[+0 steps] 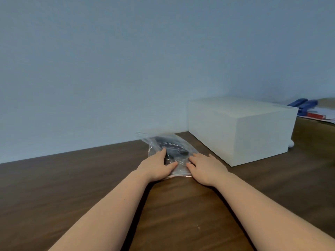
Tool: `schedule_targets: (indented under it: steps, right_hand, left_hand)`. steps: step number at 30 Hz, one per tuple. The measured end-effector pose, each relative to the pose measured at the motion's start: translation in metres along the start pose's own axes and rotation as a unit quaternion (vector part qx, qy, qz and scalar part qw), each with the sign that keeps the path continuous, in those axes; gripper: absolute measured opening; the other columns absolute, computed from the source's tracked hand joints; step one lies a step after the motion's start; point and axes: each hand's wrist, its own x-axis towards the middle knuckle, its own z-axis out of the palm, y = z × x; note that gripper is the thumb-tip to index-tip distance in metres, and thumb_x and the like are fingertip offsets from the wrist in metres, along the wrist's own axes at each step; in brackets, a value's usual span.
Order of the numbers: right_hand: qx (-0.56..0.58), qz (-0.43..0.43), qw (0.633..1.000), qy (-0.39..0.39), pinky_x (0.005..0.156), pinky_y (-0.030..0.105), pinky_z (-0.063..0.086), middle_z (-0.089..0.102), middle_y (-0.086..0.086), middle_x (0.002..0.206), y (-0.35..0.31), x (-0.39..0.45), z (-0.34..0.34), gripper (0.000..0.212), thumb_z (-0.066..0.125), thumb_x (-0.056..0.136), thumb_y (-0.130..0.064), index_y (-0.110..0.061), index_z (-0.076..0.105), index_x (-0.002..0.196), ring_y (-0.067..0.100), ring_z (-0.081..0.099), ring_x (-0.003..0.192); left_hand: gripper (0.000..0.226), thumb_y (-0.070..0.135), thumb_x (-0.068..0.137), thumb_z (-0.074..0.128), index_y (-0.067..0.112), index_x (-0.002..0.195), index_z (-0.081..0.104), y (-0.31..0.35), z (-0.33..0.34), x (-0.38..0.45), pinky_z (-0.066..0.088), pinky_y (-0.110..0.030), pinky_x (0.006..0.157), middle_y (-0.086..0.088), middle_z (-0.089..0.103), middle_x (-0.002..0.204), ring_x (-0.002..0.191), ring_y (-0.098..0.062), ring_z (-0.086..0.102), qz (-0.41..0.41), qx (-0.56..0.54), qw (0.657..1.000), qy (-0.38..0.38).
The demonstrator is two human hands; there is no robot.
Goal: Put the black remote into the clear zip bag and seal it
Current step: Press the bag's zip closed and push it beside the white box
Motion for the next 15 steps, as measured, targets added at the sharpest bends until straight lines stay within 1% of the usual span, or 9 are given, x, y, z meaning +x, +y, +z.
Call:
schedule_targets:
  steps: [2,5,7,10,12,14,15]
  right_hand:
    - [-0.005,0.016,1.000,0.007,0.115,0.044,0.018,0.048,0.004,0.141,0.009,0.007,0.002,0.044,0.023,0.099,-0.034,-0.014,0.050,0.128,0.019,0.039,0.133]
    - [-0.023,0.039,0.999,0.023,0.111,0.043,0.024,0.051,0.007,0.136,0.017,0.011,0.002,0.042,0.024,0.099,-0.031,-0.011,0.052,0.123,0.022,0.042,0.129]
    - [-0.021,0.049,0.998,0.038,0.106,0.039,0.029,0.052,0.007,0.134,0.020,0.010,-0.001,0.039,0.026,0.099,-0.029,-0.011,0.053,0.121,0.024,0.044,0.125]
    - [-0.024,0.057,0.996,0.061,0.096,0.036,0.038,0.054,0.007,0.132,0.023,0.011,-0.001,0.035,0.031,0.099,-0.027,-0.014,0.054,0.121,0.028,0.048,0.120]
    - [-0.010,0.067,0.996,0.065,0.085,0.036,0.042,0.059,0.008,0.126,0.027,0.015,0.004,0.031,0.033,0.098,-0.027,-0.016,0.057,0.114,0.030,0.054,0.112]
    - [-0.001,0.077,0.995,0.069,0.074,0.034,0.039,0.063,0.009,0.117,0.031,0.018,0.008,0.025,0.036,0.095,-0.023,-0.015,0.059,0.101,0.031,0.057,0.105]
    - [0.000,0.081,0.994,0.071,0.072,0.033,0.037,0.063,0.010,0.115,0.032,0.019,0.010,0.024,0.036,0.094,-0.022,-0.015,0.059,0.097,0.031,0.058,0.103]
  left_hand:
    - [0.071,0.056,0.086,0.044,0.018,0.141,0.022,0.006,0.005,0.014,0.035,-0.035,0.102,-0.003,0.041,0.146,0.129,-0.024,0.042,0.011,-0.003,1.000,-0.001]
    - [0.069,0.058,0.085,0.044,0.020,0.140,0.026,0.012,0.010,0.030,0.036,-0.035,0.101,-0.003,0.041,0.146,0.129,-0.024,0.043,0.023,0.001,1.000,0.000]
    - [0.068,0.057,0.086,0.043,0.018,0.139,0.028,0.017,0.013,0.035,0.037,-0.035,0.100,-0.004,0.042,0.145,0.128,-0.025,0.044,0.024,0.001,1.000,0.001]
    - [0.061,0.058,0.085,0.042,0.018,0.130,0.037,0.020,0.020,0.037,0.041,-0.038,0.094,-0.006,0.050,0.137,0.119,-0.026,0.050,0.022,-0.001,1.000,0.013]
    - [0.061,0.061,0.083,0.040,0.017,0.125,0.041,0.019,0.023,0.034,0.044,-0.040,0.092,-0.007,0.053,0.132,0.115,-0.027,0.052,0.005,0.009,1.000,0.028]
    - [0.062,0.060,0.085,0.037,0.013,0.126,0.041,0.018,0.025,0.029,0.043,-0.041,0.094,-0.009,0.051,0.134,0.119,-0.029,0.049,-0.015,0.021,0.999,0.043]
    - [0.062,0.059,0.086,0.036,0.013,0.127,0.040,0.018,0.026,0.025,0.041,-0.042,0.096,-0.010,0.050,0.135,0.122,-0.029,0.047,-0.019,0.024,0.998,0.054]
